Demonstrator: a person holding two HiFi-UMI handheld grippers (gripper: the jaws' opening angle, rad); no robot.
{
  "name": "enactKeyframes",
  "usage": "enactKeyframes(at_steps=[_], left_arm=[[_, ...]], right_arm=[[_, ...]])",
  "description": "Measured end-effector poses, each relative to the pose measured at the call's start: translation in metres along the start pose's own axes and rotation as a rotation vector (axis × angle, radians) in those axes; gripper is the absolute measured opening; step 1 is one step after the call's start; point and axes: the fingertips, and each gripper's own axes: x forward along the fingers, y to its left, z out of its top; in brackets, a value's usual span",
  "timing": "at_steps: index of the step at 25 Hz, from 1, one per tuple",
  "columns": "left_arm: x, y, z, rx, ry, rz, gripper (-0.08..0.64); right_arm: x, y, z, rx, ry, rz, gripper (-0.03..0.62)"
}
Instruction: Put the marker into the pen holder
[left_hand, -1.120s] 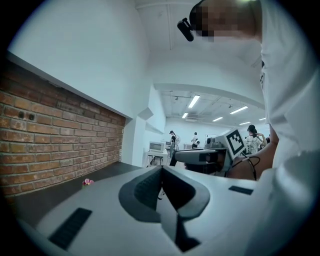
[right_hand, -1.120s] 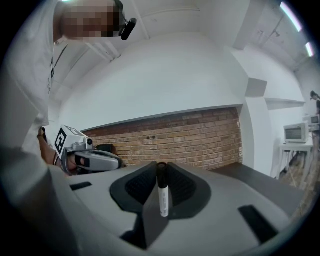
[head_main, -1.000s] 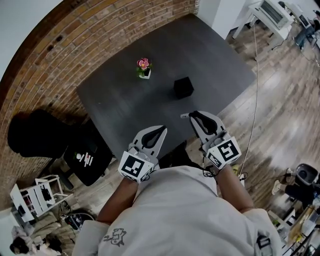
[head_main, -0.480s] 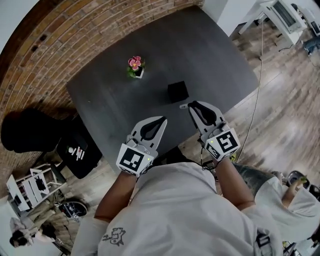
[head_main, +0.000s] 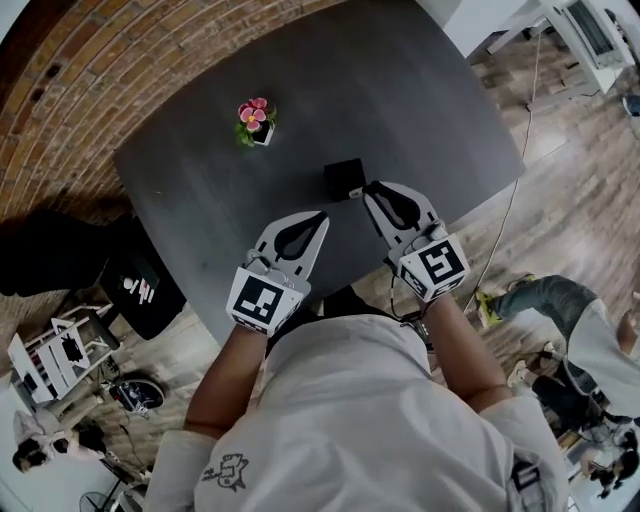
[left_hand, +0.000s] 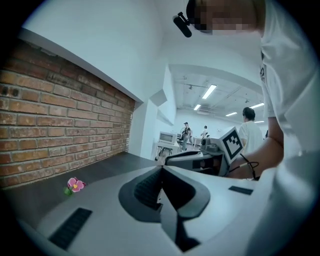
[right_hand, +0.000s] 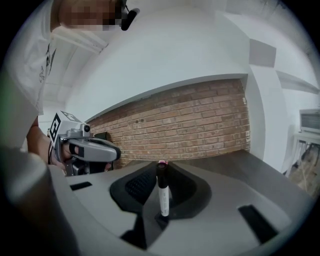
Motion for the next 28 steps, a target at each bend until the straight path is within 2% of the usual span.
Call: enactKeyframes(at_steps=[7, 17, 19, 23, 28], left_arm=[[0.018, 0.02, -0.027, -0.053, 0.074, 0.016, 0.011], [0.021, 0.021, -0.044, -0.058, 0.12, 0.005, 0.011], [0.018, 0.023, -0.046, -0.064, 0.125, 0.01, 0.011], [0.015, 0.025, -0.046, -0.069, 0.114, 0.019, 0.011], [0.007, 0.02, -0.044, -0.059, 0.099, 0.012, 0.011]], right_arm=[[0.027, -0.016, -0.038, 0.026, 0.069, 0.019, 0.074], [0.045, -0.016, -0.097, 0.074, 0.206, 0.035, 0.078], [0.044, -0.015, -0.105, 0.09, 0.231, 0.033, 0.095], [0.041, -0.013, -0.114, 0.107, 0.256, 0.024, 0.142], [0.038, -0.003, -0.105, 0.085, 0.248, 0.025, 0.153]])
